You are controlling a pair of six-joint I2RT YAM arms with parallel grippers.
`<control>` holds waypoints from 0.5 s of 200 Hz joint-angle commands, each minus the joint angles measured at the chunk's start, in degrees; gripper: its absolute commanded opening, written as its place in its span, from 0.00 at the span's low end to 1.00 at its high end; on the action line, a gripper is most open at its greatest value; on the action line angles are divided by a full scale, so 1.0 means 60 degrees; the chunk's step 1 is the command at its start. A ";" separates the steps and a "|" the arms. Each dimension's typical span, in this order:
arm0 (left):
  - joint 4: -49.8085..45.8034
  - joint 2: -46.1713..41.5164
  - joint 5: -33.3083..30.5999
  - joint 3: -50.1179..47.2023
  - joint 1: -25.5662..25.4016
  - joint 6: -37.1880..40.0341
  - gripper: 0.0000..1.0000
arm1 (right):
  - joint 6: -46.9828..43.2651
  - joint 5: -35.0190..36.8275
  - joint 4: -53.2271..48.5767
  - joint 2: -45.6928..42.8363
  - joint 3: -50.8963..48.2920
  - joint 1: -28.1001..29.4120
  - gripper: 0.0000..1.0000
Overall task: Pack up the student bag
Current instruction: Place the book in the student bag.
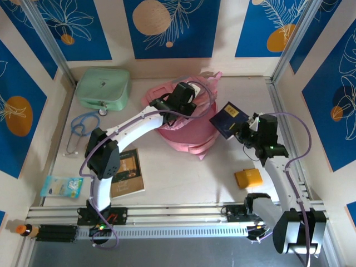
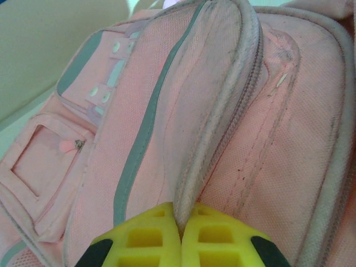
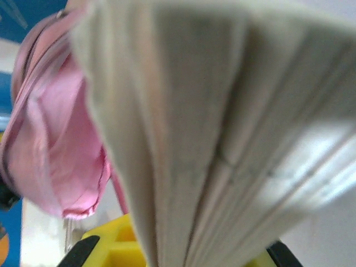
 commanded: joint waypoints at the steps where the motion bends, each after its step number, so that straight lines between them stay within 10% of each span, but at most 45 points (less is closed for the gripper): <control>1: 0.1006 -0.0455 0.0396 0.0440 0.0054 -0.0375 0.00 | 0.0747 -0.0688 0.1746 0.0101 -0.0140 0.0569 0.00; 100: 0.1059 -0.0339 0.1417 0.0680 0.0626 -0.1467 0.00 | 0.2794 -0.0265 0.5579 0.4007 0.0862 0.1920 0.00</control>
